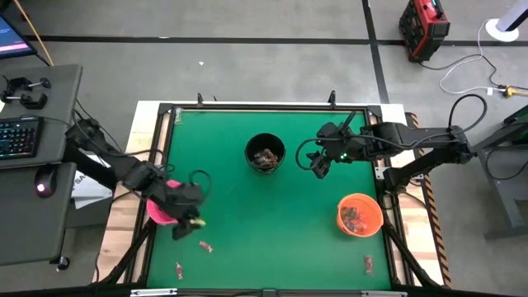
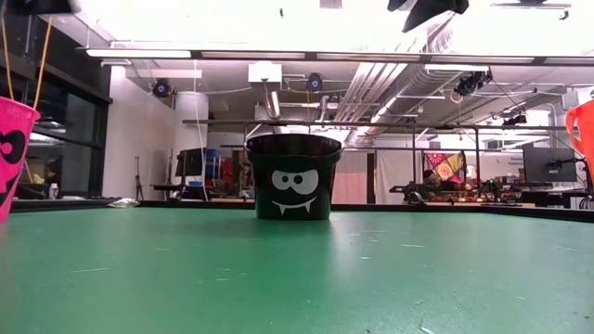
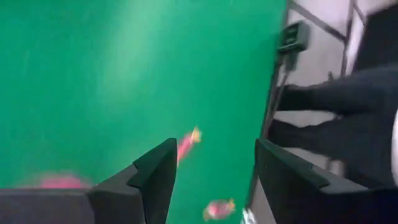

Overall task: Sort candy by brand, put in halloween buckets
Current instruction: Put the red candy into the pink bucket

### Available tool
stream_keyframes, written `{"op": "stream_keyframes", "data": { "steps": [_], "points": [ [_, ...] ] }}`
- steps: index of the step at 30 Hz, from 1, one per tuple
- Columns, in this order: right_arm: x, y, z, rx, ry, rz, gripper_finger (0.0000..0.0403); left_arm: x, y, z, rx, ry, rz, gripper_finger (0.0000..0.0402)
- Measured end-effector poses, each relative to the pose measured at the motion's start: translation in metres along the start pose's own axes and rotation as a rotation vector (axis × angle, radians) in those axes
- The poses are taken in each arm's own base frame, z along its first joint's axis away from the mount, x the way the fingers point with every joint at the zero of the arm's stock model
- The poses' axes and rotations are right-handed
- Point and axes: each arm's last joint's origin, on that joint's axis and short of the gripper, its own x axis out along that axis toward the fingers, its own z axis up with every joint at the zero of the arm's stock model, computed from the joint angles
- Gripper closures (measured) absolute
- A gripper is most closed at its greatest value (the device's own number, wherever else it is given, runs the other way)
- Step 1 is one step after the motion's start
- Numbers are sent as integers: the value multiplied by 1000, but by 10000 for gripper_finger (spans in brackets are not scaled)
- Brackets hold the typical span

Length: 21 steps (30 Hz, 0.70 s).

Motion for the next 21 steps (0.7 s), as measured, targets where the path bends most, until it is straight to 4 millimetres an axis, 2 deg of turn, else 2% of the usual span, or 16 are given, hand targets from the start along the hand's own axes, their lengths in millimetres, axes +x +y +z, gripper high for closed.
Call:
{"op": "stream_keyframes", "data": {
  "steps": [2, 5, 10, 16, 21],
  "points": [
    [0, 0, 0, -19, 1, 1, 153, 9, -14, 11, 163, -10, 22, 200],
    [0, 1, -1, -48, 17, 24, 153, 35, -32, 18, 418, 92, 108, 203],
    [0, 1, -2, -93, 36, 36, 153, 92, -55, -2, 761, 303, 183, 204],
    [0, 0, -3, -124, 49, 28, 153, 149, -61, -30, 913, 463, 254, 204],
    [0, 0, -3, -144, 51, 27, 153, 175, -61, -39, 937, 499, 266, 204]
  ]
}}
